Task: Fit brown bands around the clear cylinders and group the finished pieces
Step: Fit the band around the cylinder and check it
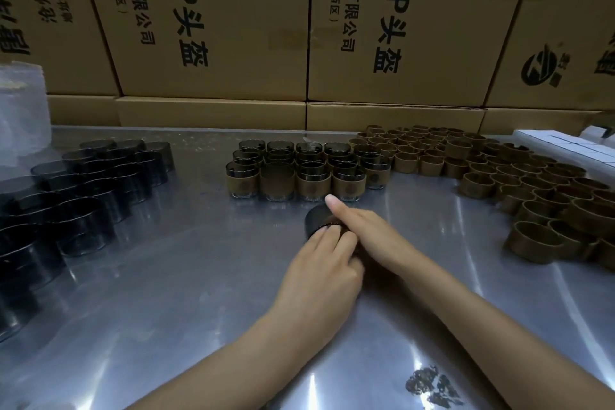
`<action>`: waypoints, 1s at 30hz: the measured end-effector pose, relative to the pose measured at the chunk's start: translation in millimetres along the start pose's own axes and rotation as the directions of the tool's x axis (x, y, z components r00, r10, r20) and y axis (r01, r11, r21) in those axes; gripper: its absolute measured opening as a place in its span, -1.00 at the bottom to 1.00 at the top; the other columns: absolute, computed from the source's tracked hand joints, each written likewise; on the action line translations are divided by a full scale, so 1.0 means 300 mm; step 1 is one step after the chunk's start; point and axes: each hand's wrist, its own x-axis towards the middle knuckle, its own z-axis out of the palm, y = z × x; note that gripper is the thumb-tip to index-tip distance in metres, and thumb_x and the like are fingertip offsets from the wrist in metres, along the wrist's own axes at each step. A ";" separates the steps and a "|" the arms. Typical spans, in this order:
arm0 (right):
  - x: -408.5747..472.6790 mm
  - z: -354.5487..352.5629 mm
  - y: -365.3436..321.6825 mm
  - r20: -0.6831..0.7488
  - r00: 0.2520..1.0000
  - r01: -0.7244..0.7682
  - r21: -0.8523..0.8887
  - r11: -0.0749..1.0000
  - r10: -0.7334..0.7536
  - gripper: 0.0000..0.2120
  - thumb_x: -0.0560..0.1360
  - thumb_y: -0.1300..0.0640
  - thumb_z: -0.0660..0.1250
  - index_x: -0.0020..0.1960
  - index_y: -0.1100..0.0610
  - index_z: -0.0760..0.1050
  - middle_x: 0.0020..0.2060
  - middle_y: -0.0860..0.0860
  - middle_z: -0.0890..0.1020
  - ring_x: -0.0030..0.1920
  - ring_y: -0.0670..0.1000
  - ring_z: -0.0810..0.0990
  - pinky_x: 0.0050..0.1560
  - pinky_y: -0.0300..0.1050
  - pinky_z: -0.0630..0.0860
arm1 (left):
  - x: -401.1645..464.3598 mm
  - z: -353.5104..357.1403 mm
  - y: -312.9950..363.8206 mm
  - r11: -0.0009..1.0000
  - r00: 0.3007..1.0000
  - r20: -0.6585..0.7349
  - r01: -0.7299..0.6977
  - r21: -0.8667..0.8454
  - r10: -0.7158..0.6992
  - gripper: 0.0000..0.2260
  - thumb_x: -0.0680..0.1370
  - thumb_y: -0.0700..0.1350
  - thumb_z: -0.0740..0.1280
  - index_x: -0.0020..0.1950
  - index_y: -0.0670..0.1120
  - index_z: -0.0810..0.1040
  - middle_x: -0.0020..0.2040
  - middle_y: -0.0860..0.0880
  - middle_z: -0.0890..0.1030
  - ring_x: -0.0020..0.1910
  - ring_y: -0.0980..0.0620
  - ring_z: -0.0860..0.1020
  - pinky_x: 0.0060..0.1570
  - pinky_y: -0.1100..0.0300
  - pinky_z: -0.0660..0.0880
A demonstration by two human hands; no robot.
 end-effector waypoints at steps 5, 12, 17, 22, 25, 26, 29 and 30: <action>0.006 -0.048 0.021 0.028 0.997 0.065 0.126 0.990 -0.069 -0.55 0.51 -0.15 0.30 -0.08 0.29 0.53 -0.27 0.07 0.52 -0.19 -0.05 0.51 -0.15 -0.19 0.41 | 0.007 0.001 -0.023 0.994 0.996 -0.082 -0.037 -0.104 0.028 -0.87 0.42 -0.12 0.42 -0.33 -0.06 0.58 -0.33 -0.02 0.52 -0.28 -0.03 0.52 -0.20 0.17 0.43; 0.001 -0.053 0.041 -0.153 0.914 0.359 -0.125 0.925 -0.375 -0.71 0.45 0.10 0.45 0.15 0.05 0.55 0.09 -0.12 0.59 0.14 -0.14 0.54 0.15 -0.25 0.45 | -0.006 -0.023 -0.115 0.907 0.986 -0.164 -0.060 -0.416 -0.010 -0.84 0.49 -0.18 0.27 -0.02 -0.13 0.62 -0.10 -0.05 0.58 -0.09 -0.04 0.52 -0.07 0.14 0.45; -0.004 -0.050 0.049 -0.124 0.897 0.397 -0.193 0.897 -0.423 -0.72 0.44 0.13 0.44 0.13 -0.01 0.53 0.19 -0.13 0.53 0.20 -0.18 0.46 0.16 -0.30 0.36 | -0.014 0.015 -0.198 0.825 0.942 -0.103 0.222 -0.519 -0.319 -0.70 0.50 -0.18 0.35 0.23 -0.10 0.51 0.15 0.01 0.50 0.17 0.05 0.44 0.14 0.35 0.28; 0.045 -0.128 0.103 -0.439 0.860 0.127 -0.311 0.942 -0.260 -0.80 0.55 0.11 0.28 0.17 0.02 0.50 0.14 -0.09 0.49 0.24 -0.05 0.41 0.17 -0.13 0.34 | -0.027 0.070 -0.240 0.710 0.902 0.059 0.376 -0.595 -0.427 -0.58 0.55 -0.08 0.32 0.40 0.00 0.38 0.32 0.11 0.41 0.32 0.15 0.34 0.22 0.31 0.24; 0.073 -0.223 0.197 -0.558 0.828 -0.341 -0.433 0.835 0.049 -0.62 0.55 0.05 0.25 0.34 0.13 0.37 0.30 0.10 0.40 0.31 0.15 0.37 0.18 0.07 0.40 | -0.028 0.102 -0.249 0.693 0.890 0.221 0.451 -0.562 -0.400 -0.51 0.55 -0.01 0.31 0.46 0.01 0.30 0.39 0.09 0.37 0.38 0.12 0.32 0.31 0.21 0.29; 0.080 -0.248 0.220 -0.587 0.801 -0.434 -0.437 0.788 0.116 -0.58 0.55 0.05 0.25 0.36 0.17 0.34 0.31 0.16 0.37 0.31 0.20 0.36 0.19 0.11 0.40 | -0.028 0.109 -0.251 0.699 0.886 0.260 0.463 -0.545 -0.385 -0.50 0.55 0.01 0.31 0.47 0.00 0.29 0.40 0.08 0.37 0.38 0.10 0.32 0.32 0.19 0.31; 0.118 -0.300 0.261 -0.667 0.725 -0.556 -0.422 0.716 0.169 -0.53 0.54 0.06 0.26 0.36 0.25 0.27 0.30 0.23 0.36 0.27 0.27 0.38 0.16 0.13 0.40 | -0.025 0.121 -0.258 0.717 0.889 0.294 0.458 -0.525 -0.352 -0.55 0.56 0.02 0.30 0.43 0.00 0.35 0.36 0.06 0.41 0.34 0.08 0.36 0.29 0.16 0.34; 0.135 -0.311 0.269 -0.680 0.711 -0.572 -0.413 0.709 0.177 -0.53 0.54 0.07 0.27 0.36 0.26 0.25 0.30 0.24 0.38 0.26 0.28 0.40 0.15 0.13 0.41 | -0.023 0.122 -0.261 0.720 0.891 0.292 0.453 -0.526 -0.348 -0.57 0.56 0.01 0.30 0.41 -0.01 0.38 0.33 0.05 0.43 0.32 0.08 0.38 0.29 0.16 0.35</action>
